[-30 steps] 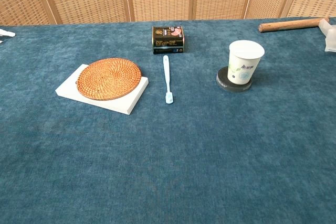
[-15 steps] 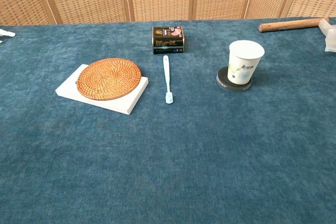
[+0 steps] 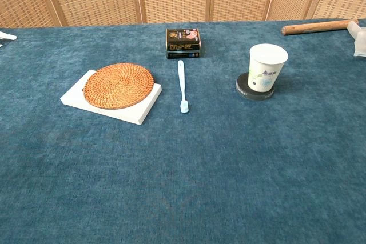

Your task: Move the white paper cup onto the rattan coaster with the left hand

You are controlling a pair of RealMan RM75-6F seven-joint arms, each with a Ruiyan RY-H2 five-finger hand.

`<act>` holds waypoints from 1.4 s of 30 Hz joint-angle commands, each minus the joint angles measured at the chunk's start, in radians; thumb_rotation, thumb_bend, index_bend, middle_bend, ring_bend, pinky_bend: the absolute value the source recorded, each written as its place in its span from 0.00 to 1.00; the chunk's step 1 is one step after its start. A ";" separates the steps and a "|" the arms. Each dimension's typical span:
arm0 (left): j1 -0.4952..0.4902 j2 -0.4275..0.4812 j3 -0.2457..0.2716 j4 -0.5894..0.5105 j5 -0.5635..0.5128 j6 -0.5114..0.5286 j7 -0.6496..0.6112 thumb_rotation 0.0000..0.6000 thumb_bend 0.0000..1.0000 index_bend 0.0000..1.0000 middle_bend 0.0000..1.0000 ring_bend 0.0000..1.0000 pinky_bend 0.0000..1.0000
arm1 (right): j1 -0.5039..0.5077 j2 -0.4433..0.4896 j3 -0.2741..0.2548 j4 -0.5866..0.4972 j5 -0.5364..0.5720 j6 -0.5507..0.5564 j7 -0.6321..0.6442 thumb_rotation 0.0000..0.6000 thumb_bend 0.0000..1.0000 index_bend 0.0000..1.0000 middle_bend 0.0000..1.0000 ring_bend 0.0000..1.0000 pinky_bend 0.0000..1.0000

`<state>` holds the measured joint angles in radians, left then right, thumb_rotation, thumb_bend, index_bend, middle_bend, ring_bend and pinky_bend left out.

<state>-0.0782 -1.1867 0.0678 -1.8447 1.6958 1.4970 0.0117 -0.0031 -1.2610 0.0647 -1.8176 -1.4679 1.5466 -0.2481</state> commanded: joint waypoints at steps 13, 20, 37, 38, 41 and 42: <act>-0.128 0.009 -0.070 -0.003 -0.068 -0.160 -0.105 0.84 0.39 0.08 0.00 0.00 0.00 | -0.001 0.005 0.010 0.012 0.027 -0.002 0.011 1.00 0.35 0.00 0.00 0.00 0.00; -0.262 -0.017 -0.137 0.031 -0.119 -0.319 -0.182 0.83 0.39 0.07 0.00 0.00 0.00 | -0.014 0.013 0.009 0.016 0.038 0.012 0.020 1.00 0.35 0.00 0.00 0.00 0.00; -0.599 -0.307 -0.297 0.309 -0.259 -0.619 -0.350 0.83 0.39 0.00 0.00 0.00 0.00 | -0.036 0.039 0.010 0.022 0.052 0.027 0.077 1.00 0.35 0.00 0.00 0.00 0.00; -0.617 -0.327 -0.303 0.330 -0.266 -0.634 -0.352 0.83 0.39 0.00 0.00 0.00 0.00 | -0.037 0.041 0.010 0.024 0.051 0.028 0.083 1.00 0.35 0.00 0.00 0.00 0.00; -0.680 -0.390 -0.325 0.400 -0.288 -0.680 -0.343 0.82 0.39 0.00 0.00 0.00 0.00 | -0.045 0.047 0.007 0.028 0.045 0.037 0.098 1.00 0.35 0.00 0.00 0.00 0.00; -0.699 -0.407 -0.332 0.419 -0.296 -0.694 -0.340 0.82 0.39 0.00 0.00 0.00 0.00 | -0.047 0.050 0.006 0.028 0.043 0.040 0.101 1.00 0.35 0.00 0.00 0.00 0.00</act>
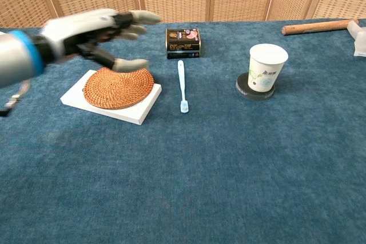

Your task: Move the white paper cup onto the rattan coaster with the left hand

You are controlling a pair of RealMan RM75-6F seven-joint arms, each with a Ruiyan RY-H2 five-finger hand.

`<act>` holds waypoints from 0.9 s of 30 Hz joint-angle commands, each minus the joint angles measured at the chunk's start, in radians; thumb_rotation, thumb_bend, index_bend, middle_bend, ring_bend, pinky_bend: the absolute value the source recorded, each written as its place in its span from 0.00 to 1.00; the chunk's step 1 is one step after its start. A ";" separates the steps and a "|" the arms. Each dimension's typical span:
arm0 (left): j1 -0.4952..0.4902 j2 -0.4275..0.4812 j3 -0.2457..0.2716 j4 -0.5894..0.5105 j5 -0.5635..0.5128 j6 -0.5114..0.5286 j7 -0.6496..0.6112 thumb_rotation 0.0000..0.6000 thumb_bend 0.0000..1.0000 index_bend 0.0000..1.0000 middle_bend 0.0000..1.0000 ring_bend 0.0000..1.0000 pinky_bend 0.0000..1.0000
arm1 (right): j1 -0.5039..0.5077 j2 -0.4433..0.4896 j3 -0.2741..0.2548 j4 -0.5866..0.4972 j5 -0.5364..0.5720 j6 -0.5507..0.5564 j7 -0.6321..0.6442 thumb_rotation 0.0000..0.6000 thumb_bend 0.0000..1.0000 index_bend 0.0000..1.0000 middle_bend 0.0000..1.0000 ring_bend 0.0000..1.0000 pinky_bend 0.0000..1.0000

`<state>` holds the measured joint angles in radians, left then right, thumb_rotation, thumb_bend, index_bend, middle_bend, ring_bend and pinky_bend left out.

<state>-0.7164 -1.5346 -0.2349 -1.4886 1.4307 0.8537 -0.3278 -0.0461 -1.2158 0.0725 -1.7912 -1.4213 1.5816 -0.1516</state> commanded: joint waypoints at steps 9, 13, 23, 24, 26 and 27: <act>-0.235 -0.198 -0.085 0.231 -0.086 -0.153 0.064 0.82 0.39 0.00 0.00 0.00 0.00 | -0.022 0.018 -0.009 0.012 -0.008 0.019 0.034 1.00 0.35 0.00 0.00 0.00 0.00; -0.301 -0.253 -0.102 0.296 -0.097 -0.170 0.098 0.82 0.39 0.00 0.00 0.00 0.00 | -0.029 0.022 -0.010 0.020 -0.004 0.020 0.053 1.00 0.35 0.00 0.00 0.00 0.00; -0.432 -0.367 -0.116 0.466 -0.099 -0.173 0.210 0.83 0.40 0.00 0.00 0.00 0.00 | -0.042 0.030 -0.011 0.039 -0.010 0.026 0.112 1.00 0.35 0.00 0.00 0.00 0.00; -0.443 -0.376 -0.117 0.480 -0.103 -0.177 0.214 0.83 0.40 0.00 0.00 0.00 0.00 | -0.044 0.031 -0.011 0.040 -0.010 0.029 0.116 1.00 0.35 0.00 0.00 0.00 0.00; -0.467 -0.398 -0.123 0.514 -0.111 -0.189 0.211 0.83 0.40 0.00 0.00 0.00 0.00 | -0.049 0.032 -0.013 0.042 -0.012 0.034 0.124 1.00 0.35 0.00 0.00 0.00 0.00; -0.477 -0.407 -0.125 0.528 -0.113 -0.194 0.208 0.83 0.40 0.00 0.00 0.00 0.00 | -0.051 0.033 -0.013 0.042 -0.013 0.036 0.126 1.00 0.35 0.00 0.00 0.00 0.00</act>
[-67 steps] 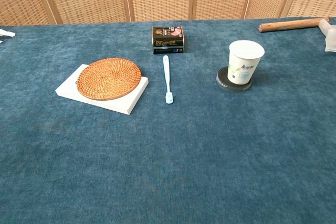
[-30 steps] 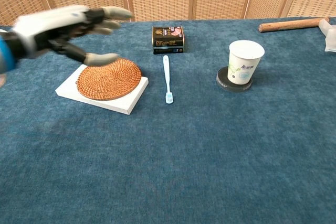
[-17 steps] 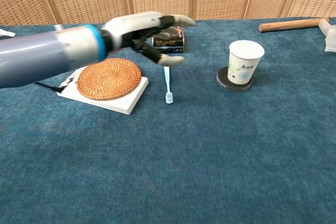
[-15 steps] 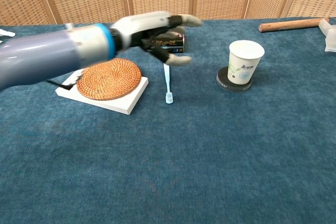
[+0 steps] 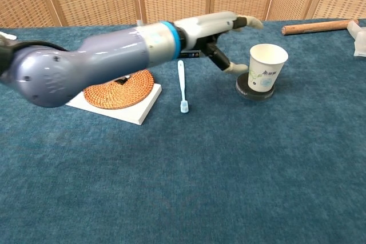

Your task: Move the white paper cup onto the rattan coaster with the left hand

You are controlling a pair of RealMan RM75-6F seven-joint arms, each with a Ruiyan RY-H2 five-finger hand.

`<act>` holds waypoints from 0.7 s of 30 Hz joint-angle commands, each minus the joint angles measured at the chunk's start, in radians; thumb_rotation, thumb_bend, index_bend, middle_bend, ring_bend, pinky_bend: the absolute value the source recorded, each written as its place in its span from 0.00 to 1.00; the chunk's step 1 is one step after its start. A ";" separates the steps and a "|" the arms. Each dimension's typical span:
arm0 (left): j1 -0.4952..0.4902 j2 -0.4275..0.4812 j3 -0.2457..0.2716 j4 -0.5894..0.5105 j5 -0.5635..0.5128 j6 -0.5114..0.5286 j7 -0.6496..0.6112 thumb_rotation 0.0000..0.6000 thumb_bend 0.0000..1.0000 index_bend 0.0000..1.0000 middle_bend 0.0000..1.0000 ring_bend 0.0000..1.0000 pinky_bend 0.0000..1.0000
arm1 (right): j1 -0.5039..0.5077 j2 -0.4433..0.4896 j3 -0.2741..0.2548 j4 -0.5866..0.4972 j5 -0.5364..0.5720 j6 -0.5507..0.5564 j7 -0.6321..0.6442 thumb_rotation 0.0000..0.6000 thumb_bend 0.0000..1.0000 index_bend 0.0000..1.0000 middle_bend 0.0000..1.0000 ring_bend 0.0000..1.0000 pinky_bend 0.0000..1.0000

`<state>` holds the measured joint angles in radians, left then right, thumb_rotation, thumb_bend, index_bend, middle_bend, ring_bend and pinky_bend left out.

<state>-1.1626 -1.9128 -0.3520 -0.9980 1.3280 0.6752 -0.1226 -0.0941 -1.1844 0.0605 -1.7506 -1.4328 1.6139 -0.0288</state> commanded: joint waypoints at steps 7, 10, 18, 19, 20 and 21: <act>-0.119 -0.110 -0.022 0.169 -0.015 -0.050 -0.035 0.85 0.40 0.00 0.00 0.00 0.00 | -0.024 0.011 0.000 0.007 -0.002 0.027 0.037 1.00 0.35 0.00 0.00 0.00 0.00; -0.152 -0.147 -0.026 0.232 -0.016 -0.063 -0.062 0.86 0.40 0.00 0.00 0.00 0.00 | -0.031 0.014 0.000 0.013 0.004 0.030 0.050 1.00 0.35 0.00 0.00 0.00 0.00; -0.213 -0.235 -0.030 0.388 -0.013 -0.064 -0.131 0.99 0.40 0.05 0.00 0.00 0.07 | -0.042 0.018 0.004 0.025 0.007 0.036 0.077 1.00 0.35 0.00 0.00 0.00 0.00; -0.221 -0.248 -0.030 0.412 -0.010 -0.055 -0.137 1.00 0.40 0.08 0.00 0.00 0.10 | -0.043 0.018 0.003 0.027 0.008 0.034 0.079 1.00 0.35 0.00 0.00 0.00 0.00; -0.227 -0.258 -0.029 0.430 -0.007 -0.046 -0.141 1.00 0.40 0.12 0.00 0.02 0.14 | -0.043 0.018 0.003 0.029 0.008 0.033 0.081 1.00 0.35 0.00 0.00 0.00 0.00; -0.232 -0.269 -0.028 0.447 -0.003 -0.036 -0.145 1.00 0.40 0.15 0.01 0.04 0.18 | -0.044 0.018 0.004 0.030 0.009 0.032 0.083 1.00 0.35 0.00 0.00 0.00 0.00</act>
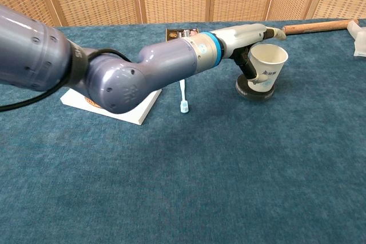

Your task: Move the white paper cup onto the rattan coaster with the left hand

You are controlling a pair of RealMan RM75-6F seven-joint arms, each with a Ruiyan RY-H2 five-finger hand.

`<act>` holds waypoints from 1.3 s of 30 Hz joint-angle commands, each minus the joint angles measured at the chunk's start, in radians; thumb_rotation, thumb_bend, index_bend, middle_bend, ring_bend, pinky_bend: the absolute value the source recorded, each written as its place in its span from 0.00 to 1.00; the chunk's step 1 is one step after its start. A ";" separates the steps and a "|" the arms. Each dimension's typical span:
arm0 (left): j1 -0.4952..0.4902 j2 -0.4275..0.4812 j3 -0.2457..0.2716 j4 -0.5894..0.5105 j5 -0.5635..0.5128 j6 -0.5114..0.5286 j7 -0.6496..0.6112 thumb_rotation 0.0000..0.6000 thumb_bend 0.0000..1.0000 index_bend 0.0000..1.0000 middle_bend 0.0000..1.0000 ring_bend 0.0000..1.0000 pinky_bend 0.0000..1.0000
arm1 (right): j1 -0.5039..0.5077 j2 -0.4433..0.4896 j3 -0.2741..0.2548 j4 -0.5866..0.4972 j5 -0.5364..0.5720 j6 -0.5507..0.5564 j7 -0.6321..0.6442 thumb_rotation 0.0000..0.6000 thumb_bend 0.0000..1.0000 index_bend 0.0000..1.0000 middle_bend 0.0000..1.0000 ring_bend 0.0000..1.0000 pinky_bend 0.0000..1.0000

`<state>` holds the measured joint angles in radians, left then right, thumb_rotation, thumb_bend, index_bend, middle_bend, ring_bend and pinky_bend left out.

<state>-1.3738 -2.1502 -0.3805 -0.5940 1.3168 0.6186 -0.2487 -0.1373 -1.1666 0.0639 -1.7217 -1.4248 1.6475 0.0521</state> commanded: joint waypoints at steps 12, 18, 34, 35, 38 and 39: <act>-0.063 -0.102 0.017 0.173 0.027 0.075 -0.075 1.00 0.47 0.37 0.16 0.26 0.43 | -0.009 -0.001 0.001 0.024 0.004 -0.008 0.036 1.00 0.35 0.00 0.00 0.00 0.00; -0.043 -0.070 0.033 0.146 0.042 0.125 -0.106 1.00 0.47 0.36 0.19 0.28 0.44 | -0.011 0.002 0.003 0.027 0.002 -0.008 0.043 1.00 0.35 0.00 0.00 0.00 0.00; 0.274 0.355 0.115 -0.463 0.047 0.369 0.091 1.00 0.47 0.36 0.21 0.28 0.43 | 0.034 0.006 0.014 -0.012 -0.019 -0.057 -0.024 1.00 0.35 0.00 0.00 0.00 0.00; 0.293 0.385 0.120 -0.504 0.043 0.378 0.109 1.00 0.47 0.36 0.21 0.28 0.43 | 0.037 0.006 0.014 -0.015 -0.020 -0.061 -0.030 1.00 0.35 0.00 0.00 0.00 0.00; 0.355 0.477 0.136 -0.625 0.027 0.408 0.162 1.00 0.47 0.36 0.21 0.28 0.43 | 0.049 0.005 0.017 -0.026 -0.021 -0.072 -0.047 1.00 0.35 0.00 0.00 0.00 0.00; 0.373 0.502 0.142 -0.657 0.023 0.416 0.175 1.00 0.47 0.36 0.21 0.28 0.43 | 0.052 0.004 0.018 -0.029 -0.022 -0.076 -0.051 1.00 0.35 0.00 0.00 0.00 0.00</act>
<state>-1.0839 -1.7539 -0.2651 -1.1333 1.3594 0.9848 -0.1450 -0.0878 -1.1616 0.0807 -1.7477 -1.4457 1.5746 0.0035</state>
